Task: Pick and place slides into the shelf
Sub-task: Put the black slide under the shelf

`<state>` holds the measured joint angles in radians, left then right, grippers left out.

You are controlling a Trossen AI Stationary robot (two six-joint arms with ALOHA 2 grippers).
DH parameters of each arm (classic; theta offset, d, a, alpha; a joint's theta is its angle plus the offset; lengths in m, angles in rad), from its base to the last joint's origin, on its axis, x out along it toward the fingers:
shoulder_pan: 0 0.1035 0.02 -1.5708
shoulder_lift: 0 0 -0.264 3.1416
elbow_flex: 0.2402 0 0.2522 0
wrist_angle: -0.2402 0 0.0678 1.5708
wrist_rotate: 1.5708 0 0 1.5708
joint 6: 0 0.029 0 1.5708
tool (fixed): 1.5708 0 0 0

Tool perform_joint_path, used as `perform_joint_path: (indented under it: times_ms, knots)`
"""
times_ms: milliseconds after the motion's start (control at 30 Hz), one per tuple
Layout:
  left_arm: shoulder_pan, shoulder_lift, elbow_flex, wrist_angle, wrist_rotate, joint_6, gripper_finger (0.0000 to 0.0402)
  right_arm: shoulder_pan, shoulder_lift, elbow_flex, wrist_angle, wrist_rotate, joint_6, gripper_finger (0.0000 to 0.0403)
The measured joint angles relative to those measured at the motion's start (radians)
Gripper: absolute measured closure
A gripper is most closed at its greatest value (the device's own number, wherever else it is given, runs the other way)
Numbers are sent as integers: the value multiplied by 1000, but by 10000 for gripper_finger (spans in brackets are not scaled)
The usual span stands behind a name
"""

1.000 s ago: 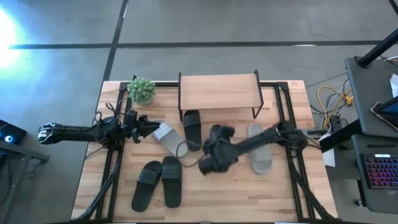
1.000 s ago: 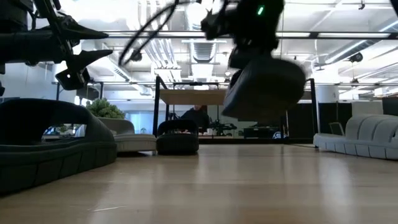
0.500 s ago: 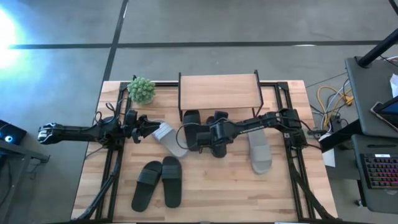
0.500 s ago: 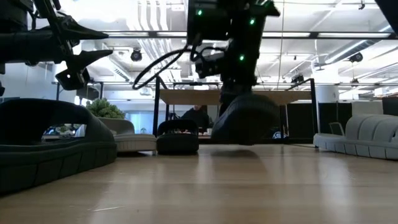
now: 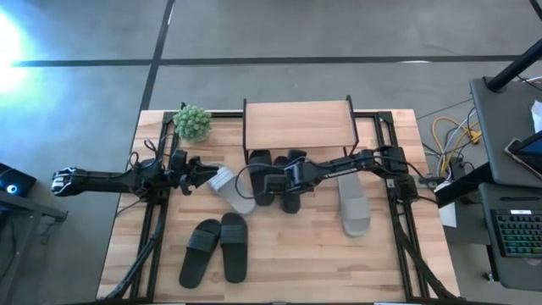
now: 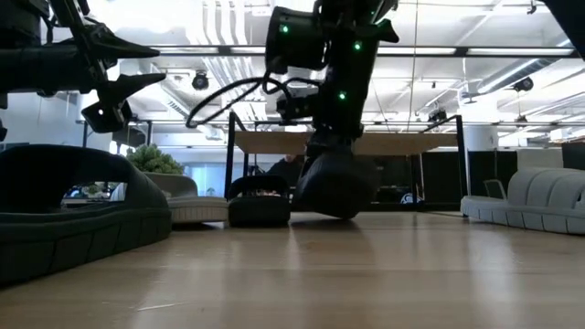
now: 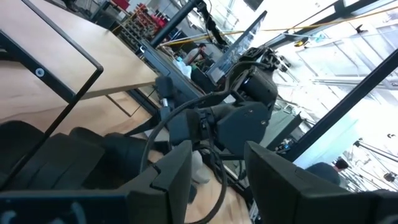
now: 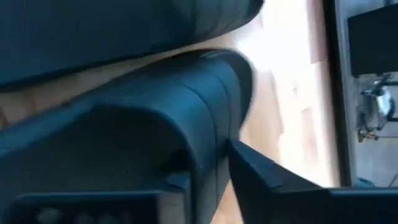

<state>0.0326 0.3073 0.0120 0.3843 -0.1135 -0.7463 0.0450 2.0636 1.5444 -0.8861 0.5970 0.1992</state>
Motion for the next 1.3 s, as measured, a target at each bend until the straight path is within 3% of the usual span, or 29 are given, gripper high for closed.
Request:
perform_joint_path:
  times_ms: [167,300,633,733,833,933,1133,1300]
  knots:
    - [0,0,0,0,0,0,268,3,0,3,5,-25,2,250]
    - [0,0,0,0,0,0,268,13,-15,5,2,-26,2,224]
    - [0,0,0,0,0,0,268,53,-64,20,-79,-58,67,220]
    - [0,-2,0,0,0,-1,268,75,-131,22,-71,-194,143,222]
    - [0,-3,0,0,0,-1,268,79,-211,-37,-21,-436,272,237]
    - [0,-1,0,0,0,-1,268,88,-263,-151,78,-542,433,273]
    - [0,3,-1,0,0,-1,268,137,-275,-275,257,-622,579,380]
    - [0,5,-1,0,0,-1,268,189,-217,-263,297,-612,590,390]
